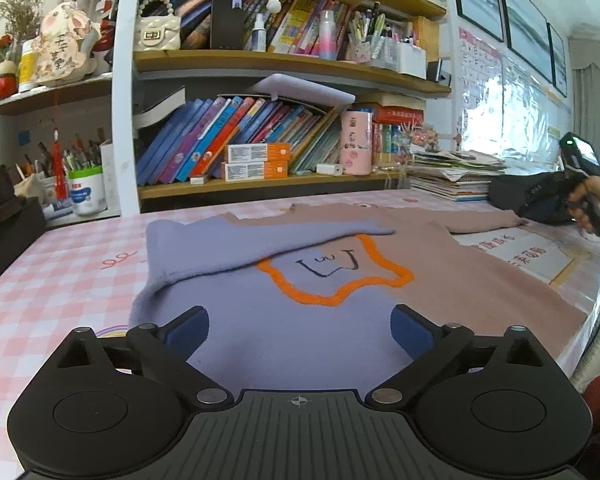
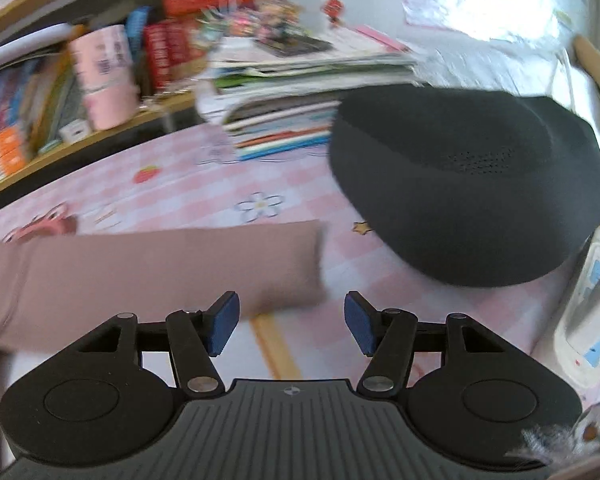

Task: Fold clothes
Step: 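Move the right gripper to the pink sleeve cuff and grasp it, then lift the pink sleeve with the right gripper, fold it across the body, release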

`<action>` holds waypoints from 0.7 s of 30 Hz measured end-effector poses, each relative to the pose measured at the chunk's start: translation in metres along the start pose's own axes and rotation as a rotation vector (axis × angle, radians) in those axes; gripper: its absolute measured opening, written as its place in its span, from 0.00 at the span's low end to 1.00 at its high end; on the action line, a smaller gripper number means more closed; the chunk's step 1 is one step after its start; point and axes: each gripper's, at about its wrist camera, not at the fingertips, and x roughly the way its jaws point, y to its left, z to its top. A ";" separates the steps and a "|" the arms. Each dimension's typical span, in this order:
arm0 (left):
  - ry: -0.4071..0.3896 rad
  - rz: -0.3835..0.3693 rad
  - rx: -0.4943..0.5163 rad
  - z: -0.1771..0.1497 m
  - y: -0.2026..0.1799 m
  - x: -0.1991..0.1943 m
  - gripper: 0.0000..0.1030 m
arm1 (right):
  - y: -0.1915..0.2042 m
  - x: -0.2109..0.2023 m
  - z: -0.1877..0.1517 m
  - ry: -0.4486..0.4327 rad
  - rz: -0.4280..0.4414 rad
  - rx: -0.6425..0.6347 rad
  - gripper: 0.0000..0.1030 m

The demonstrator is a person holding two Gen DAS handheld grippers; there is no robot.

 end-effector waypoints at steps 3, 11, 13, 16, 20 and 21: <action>0.013 0.011 -0.012 -0.002 0.002 0.002 0.97 | -0.008 0.015 0.007 0.023 0.010 0.088 0.52; 0.015 0.032 0.015 -0.003 -0.001 0.001 0.97 | 0.009 0.022 0.012 0.045 0.038 0.058 0.10; 0.006 0.037 0.023 -0.003 -0.002 -0.001 0.97 | 0.019 0.011 0.019 0.015 0.059 0.041 0.10; -0.008 0.030 0.020 -0.002 -0.002 -0.005 0.97 | 0.044 -0.017 0.032 -0.039 0.136 -0.014 0.10; -0.024 0.022 0.016 -0.002 -0.003 -0.009 0.98 | 0.098 -0.060 0.048 -0.116 0.270 -0.119 0.10; -0.026 0.020 0.019 -0.001 -0.004 -0.010 0.98 | 0.113 -0.071 0.051 -0.132 0.309 -0.144 0.10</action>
